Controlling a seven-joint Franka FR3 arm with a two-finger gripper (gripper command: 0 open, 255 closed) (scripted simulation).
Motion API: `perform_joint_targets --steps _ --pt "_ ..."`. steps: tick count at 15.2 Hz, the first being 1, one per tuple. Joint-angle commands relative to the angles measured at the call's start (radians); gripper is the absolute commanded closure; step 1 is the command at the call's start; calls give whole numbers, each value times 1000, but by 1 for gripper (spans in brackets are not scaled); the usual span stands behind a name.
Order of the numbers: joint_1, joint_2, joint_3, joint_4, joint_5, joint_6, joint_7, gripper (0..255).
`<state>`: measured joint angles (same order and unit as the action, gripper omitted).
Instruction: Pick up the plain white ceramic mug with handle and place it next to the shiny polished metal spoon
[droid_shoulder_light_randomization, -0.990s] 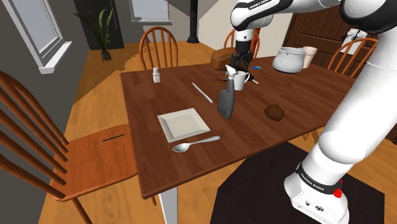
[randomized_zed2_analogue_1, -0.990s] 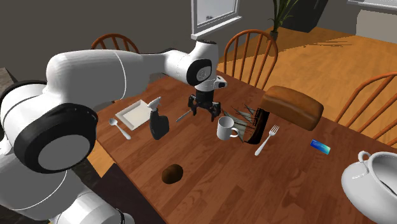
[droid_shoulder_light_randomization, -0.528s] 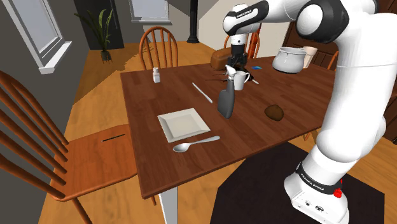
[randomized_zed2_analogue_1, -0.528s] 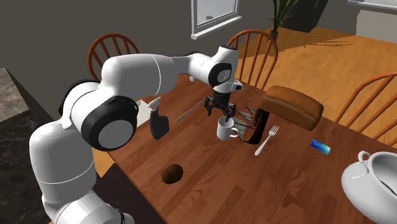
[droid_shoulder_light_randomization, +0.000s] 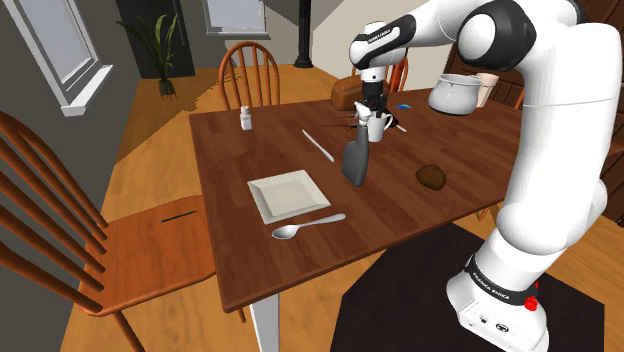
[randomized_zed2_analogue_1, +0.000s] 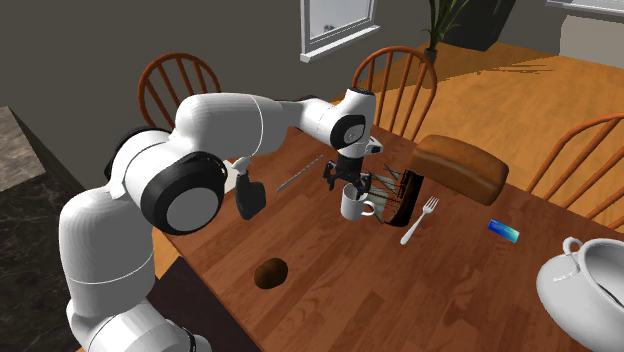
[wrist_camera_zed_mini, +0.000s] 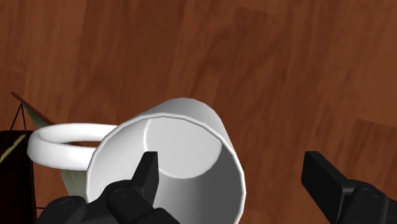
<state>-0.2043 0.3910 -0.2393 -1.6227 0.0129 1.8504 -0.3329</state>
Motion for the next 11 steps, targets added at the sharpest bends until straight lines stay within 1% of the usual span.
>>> perform_joint_targets --steps 1,7,8,11 --pt "1 -4 0 -15 -1 12 1 0" --pt "1 -4 0 -15 -1 11 1 0" --pt "1 -4 0 -15 -1 11 1 255" --pt "1 -4 0 -15 -1 11 1 255"
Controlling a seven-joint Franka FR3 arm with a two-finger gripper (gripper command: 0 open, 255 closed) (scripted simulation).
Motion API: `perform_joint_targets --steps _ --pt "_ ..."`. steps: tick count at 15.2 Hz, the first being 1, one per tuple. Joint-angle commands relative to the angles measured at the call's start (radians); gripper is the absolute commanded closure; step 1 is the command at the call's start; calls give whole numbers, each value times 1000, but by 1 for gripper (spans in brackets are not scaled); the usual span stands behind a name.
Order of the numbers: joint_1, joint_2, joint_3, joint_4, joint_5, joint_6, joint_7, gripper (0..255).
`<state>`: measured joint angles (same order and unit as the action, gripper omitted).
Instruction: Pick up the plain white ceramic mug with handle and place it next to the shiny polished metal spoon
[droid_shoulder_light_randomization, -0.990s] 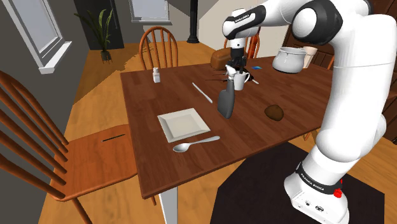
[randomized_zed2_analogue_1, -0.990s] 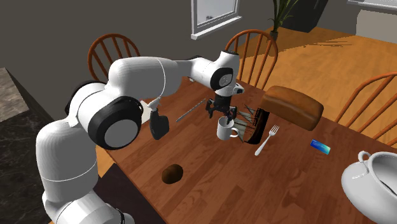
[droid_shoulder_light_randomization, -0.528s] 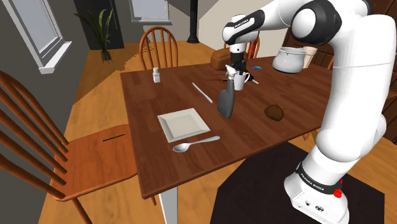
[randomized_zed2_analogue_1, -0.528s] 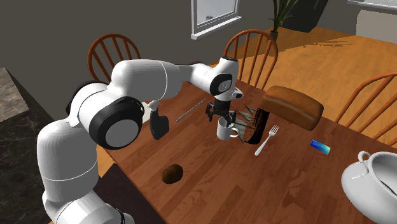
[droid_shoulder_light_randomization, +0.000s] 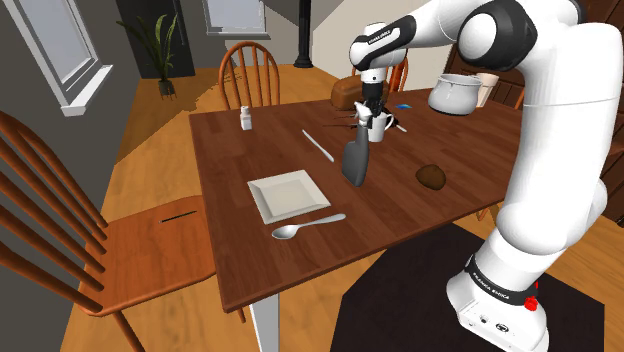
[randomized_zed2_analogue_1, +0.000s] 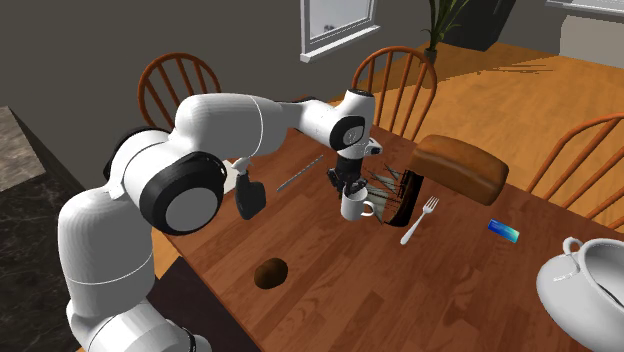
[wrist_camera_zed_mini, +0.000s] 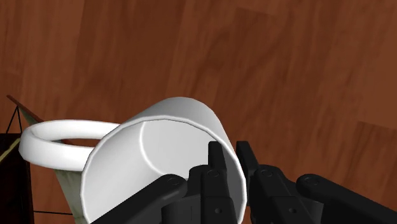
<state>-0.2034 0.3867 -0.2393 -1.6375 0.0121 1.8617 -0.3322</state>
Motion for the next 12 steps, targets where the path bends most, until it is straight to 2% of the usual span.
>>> perform_joint_targets --steps 1,6,12 --pt "0 0 0 0 0 0 0 255" --pt "0 0 0 0 0 0 0 255" --pt "1 -21 -2 51 -5 -71 -1 255"
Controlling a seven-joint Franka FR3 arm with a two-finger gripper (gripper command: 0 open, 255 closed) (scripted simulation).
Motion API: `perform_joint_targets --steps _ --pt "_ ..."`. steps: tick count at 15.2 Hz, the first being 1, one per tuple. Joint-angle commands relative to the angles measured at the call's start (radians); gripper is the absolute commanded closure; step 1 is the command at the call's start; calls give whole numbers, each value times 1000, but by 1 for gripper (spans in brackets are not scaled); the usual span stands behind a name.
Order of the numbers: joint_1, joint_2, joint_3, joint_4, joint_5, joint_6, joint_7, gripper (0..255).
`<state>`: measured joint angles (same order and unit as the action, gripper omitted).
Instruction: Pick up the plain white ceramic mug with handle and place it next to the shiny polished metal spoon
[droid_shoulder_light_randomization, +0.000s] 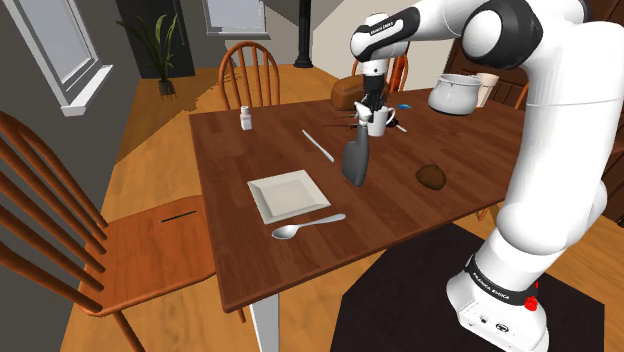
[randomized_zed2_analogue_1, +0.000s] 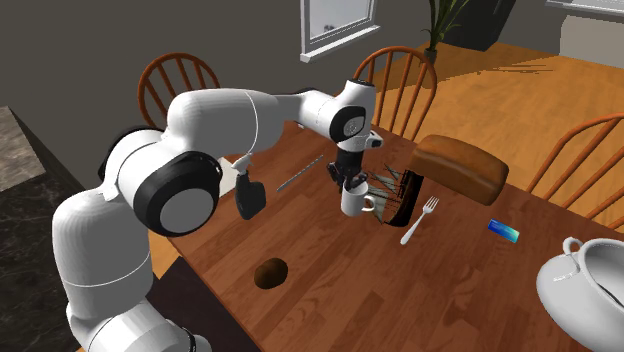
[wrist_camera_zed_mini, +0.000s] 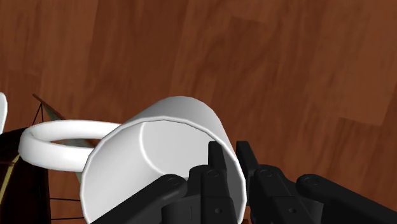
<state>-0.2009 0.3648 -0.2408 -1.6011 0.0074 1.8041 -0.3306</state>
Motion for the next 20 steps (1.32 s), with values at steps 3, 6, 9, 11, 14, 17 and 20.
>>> perform_joint_targets --steps 3,6,9,11,14,17,20 --pt "-2 -7 -2 44 -2 -51 -3 255" --pt "-2 -13 -3 76 -3 -89 -5 255" --pt "-3 -17 -4 111 -4 -127 -6 255" --pt "-4 -18 -4 136 -4 -153 -7 255" --pt "-5 -19 -5 176 -4 -194 -9 255" --pt "-7 -16 -6 220 -4 -235 -11 255" --pt "-9 -11 -6 268 -3 -278 -14 255"
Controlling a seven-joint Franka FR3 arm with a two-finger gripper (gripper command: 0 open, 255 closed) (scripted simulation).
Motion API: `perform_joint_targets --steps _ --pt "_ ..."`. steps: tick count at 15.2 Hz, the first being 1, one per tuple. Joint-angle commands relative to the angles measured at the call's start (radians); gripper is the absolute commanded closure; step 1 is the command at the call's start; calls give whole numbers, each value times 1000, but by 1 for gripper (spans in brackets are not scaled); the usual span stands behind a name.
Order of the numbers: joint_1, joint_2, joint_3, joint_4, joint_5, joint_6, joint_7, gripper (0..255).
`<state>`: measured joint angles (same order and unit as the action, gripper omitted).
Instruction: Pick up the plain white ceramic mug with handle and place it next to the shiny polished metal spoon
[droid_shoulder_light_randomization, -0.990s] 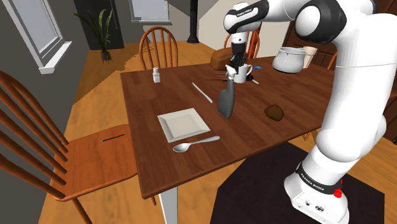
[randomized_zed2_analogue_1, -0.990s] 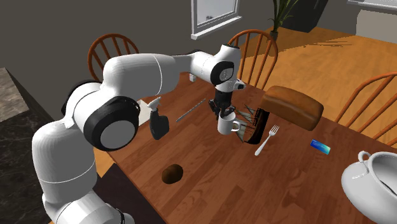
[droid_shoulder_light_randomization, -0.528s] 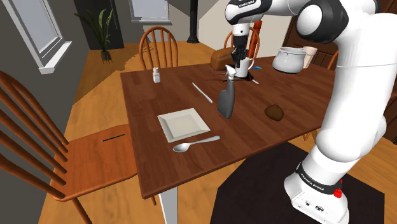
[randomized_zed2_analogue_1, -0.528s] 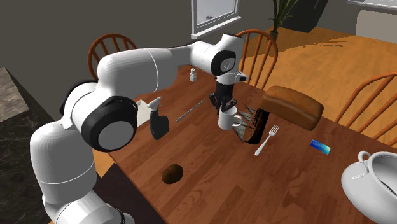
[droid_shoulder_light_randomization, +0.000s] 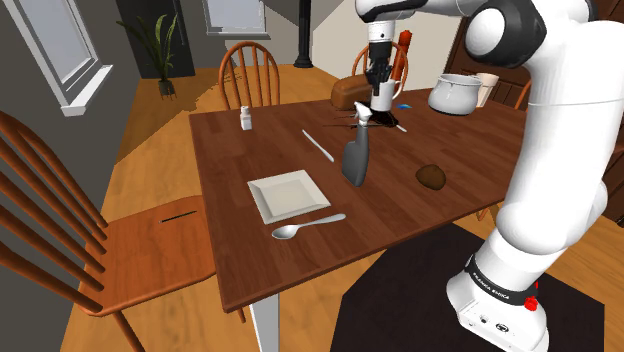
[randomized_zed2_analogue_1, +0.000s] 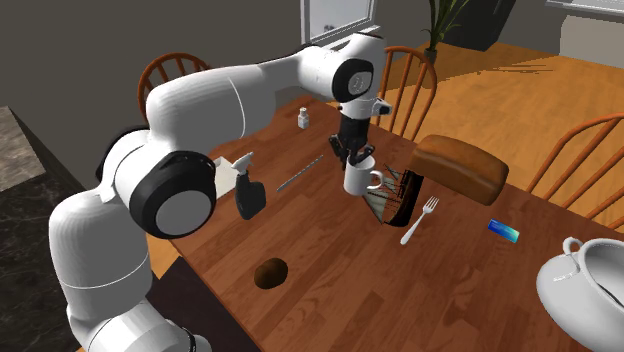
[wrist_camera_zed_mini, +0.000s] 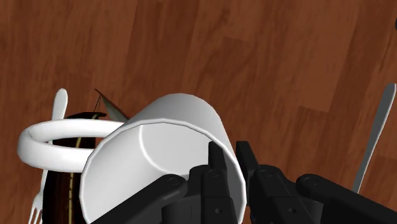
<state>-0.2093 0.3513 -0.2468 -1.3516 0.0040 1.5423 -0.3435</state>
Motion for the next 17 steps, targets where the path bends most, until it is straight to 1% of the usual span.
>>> perform_joint_targets --steps 1,7,8,10,12,17 --pt "-2 5 0 35 1 -31 -2 255" --pt "-10 27 -2 150 5 -123 -9 255" --pt "-10 28 -2 153 6 -125 -9 255" --pt "22 -74 3 7 -15 -81 20 255" --pt "49 -166 10 -117 -33 -48 51 255" --pt "98 -369 41 -368 -67 0 135 255"
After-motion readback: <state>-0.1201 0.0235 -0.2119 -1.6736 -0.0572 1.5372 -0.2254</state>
